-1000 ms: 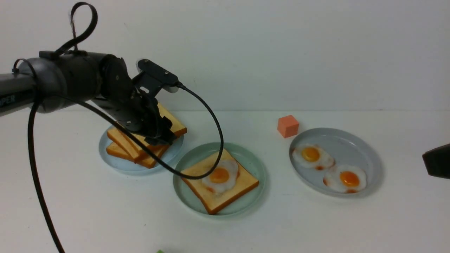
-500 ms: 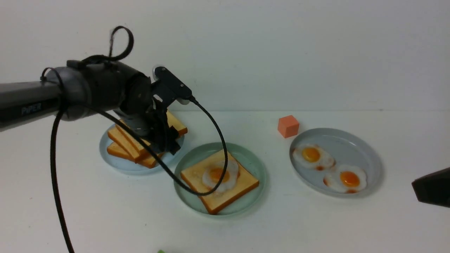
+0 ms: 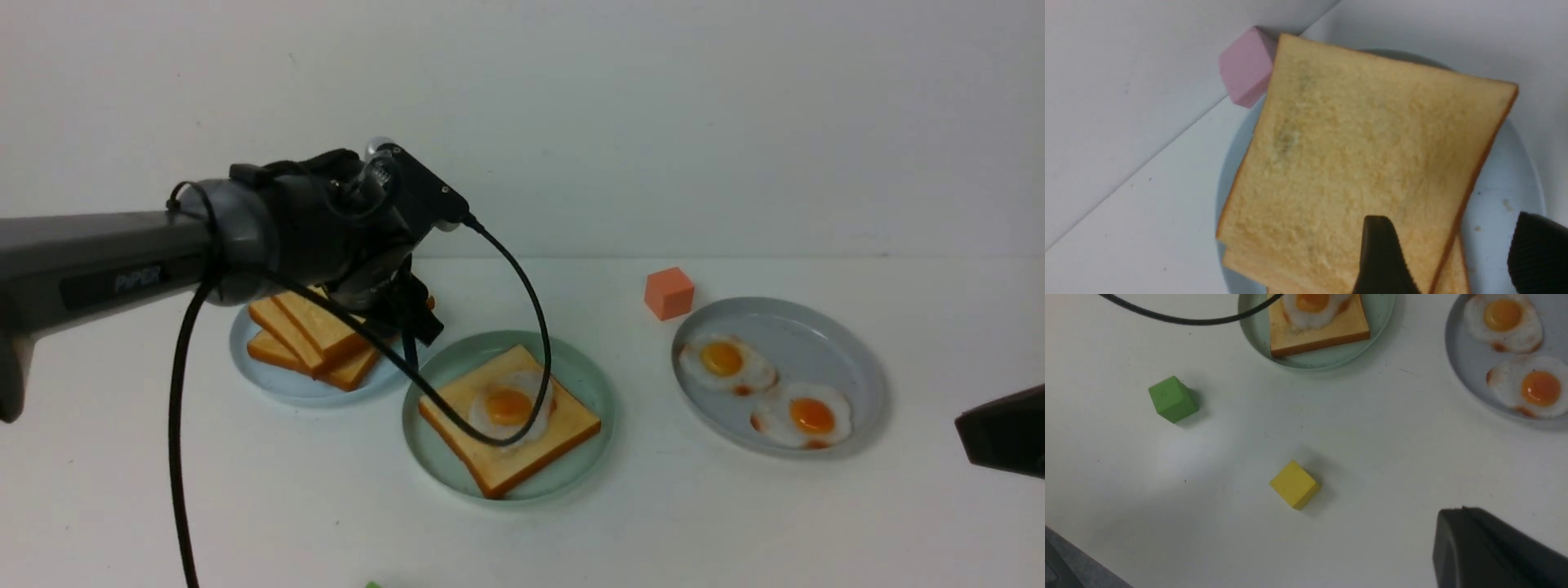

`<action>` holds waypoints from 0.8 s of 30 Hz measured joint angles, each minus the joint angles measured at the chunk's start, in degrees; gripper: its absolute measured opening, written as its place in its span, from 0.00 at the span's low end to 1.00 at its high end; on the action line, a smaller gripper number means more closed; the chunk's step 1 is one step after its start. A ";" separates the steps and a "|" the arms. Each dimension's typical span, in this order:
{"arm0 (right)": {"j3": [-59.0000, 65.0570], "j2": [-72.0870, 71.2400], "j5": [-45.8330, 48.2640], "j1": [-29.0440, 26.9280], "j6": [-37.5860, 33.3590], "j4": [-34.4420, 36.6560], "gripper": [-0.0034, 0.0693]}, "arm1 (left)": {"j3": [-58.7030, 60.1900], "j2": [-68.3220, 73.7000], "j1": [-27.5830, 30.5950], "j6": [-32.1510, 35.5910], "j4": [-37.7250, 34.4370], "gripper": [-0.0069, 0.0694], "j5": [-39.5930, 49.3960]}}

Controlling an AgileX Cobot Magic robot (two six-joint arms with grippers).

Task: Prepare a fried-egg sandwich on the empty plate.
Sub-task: Use the left arm to grab a slice of bread

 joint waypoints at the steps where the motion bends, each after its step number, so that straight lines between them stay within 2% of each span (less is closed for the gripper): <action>1: 0.00 0.00 0.00 0.00 0.00 0.00 0.07 | 0.00 0.32 0.00 1.72 -0.58 0.67 -0.66; 6: 0.00 0.00 0.00 0.00 0.00 0.00 0.08 | 0.00 1.95 0.00 6.83 -1.08 0.70 -2.35; 24: 0.00 0.00 -0.03 0.00 0.00 0.00 0.09 | 0.00 6.04 0.00 7.28 5.97 0.70 -3.48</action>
